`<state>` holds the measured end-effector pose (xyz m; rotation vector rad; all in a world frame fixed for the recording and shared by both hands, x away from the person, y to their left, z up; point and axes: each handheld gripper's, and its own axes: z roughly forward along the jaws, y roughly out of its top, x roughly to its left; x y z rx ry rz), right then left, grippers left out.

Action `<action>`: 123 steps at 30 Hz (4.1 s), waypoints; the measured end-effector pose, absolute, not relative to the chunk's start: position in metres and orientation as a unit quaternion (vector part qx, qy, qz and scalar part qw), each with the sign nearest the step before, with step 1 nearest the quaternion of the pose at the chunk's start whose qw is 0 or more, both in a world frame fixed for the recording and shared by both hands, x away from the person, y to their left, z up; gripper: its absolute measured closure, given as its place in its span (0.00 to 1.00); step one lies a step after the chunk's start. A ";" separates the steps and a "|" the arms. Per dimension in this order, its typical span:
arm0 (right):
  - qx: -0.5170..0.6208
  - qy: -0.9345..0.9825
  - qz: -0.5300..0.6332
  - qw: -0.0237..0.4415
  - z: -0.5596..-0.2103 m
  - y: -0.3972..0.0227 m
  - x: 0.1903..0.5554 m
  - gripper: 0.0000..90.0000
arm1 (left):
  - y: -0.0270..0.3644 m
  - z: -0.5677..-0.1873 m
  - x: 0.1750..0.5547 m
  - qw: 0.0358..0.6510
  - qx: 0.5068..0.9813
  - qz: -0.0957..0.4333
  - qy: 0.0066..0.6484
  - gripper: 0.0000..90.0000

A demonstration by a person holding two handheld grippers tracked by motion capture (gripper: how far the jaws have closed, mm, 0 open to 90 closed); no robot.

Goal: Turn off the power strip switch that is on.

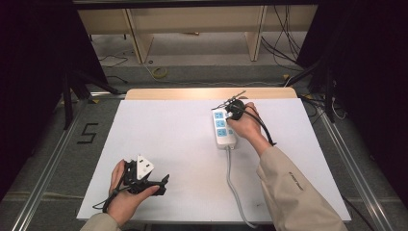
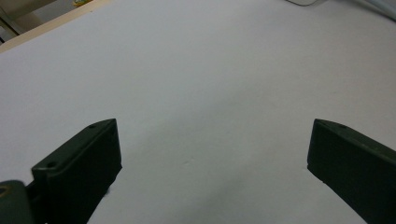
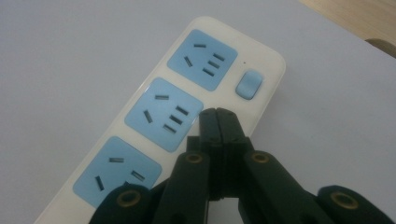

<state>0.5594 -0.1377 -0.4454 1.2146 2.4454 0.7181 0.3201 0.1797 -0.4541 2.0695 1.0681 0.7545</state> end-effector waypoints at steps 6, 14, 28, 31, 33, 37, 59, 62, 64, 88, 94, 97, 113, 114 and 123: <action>0.427 0.855 0.251 0.154 -0.445 -0.138 0.560 1.00 | 0.180 -0.454 0.320 0.340 0.795 0.290 0.410 0.03; 0.431 0.854 0.250 0.151 -0.445 -0.138 0.561 1.00 | 0.179 -0.455 0.321 0.341 0.794 0.291 0.411 0.03; 0.439 0.851 0.250 0.145 -0.445 -0.138 0.562 1.00 | 0.178 -0.454 0.321 0.339 0.796 0.289 0.409 0.03; 0.439 0.851 0.249 0.146 -0.445 -0.138 0.562 1.00 | 0.178 -0.454 0.321 0.339 0.797 0.289 0.409 0.02; 0.438 0.851 0.250 0.146 -0.445 -0.138 0.562 1.00 | 0.178 -0.454 0.321 0.339 0.796 0.290 0.409 0.03; 0.437 0.852 0.245 0.149 -0.444 -0.136 0.561 1.00 | 0.178 -0.454 0.321 0.342 0.794 0.291 0.411 0.03; 0.429 0.860 0.231 0.150 -0.444 -0.133 0.559 1.00 | 0.177 -0.454 0.322 0.341 0.794 0.294 0.408 0.02; 0.430 0.860 0.230 0.151 -0.444 -0.133 0.559 1.00 | 0.177 -0.454 0.322 0.342 0.794 0.294 0.408 0.03; 0.429 0.860 0.230 0.151 -0.444 -0.133 0.559 1.00 | 0.177 -0.454 0.322 0.342 0.794 0.294 0.408 0.02; 0.439 0.854 0.233 0.154 -0.444 -0.132 0.558 1.00 | 0.178 -0.454 0.322 0.340 0.795 0.295 0.408 0.03; 0.437 0.855 0.231 0.156 -0.444 -0.132 0.557 1.00 | 0.178 -0.454 0.322 0.340 0.795 0.294 0.407 0.03; 0.436 0.856 0.229 0.159 -0.444 -0.131 0.557 1.00 | 0.178 -0.454 0.322 0.341 0.794 0.294 0.408 0.03; 0.437 0.852 0.238 0.164 -0.442 -0.133 0.558 1.00 | 0.178 -0.454 0.322 0.339 0.796 0.295 0.406 0.03; 0.438 0.851 0.239 0.164 -0.441 -0.133 0.558 1.00 | 0.178 -0.454 0.322 0.340 0.796 0.295 0.406 0.03; 0.436 0.851 0.240 0.168 -0.441 -0.134 0.558 1.00 | 0.178 -0.454 0.323 0.340 0.795 0.294 0.408 0.03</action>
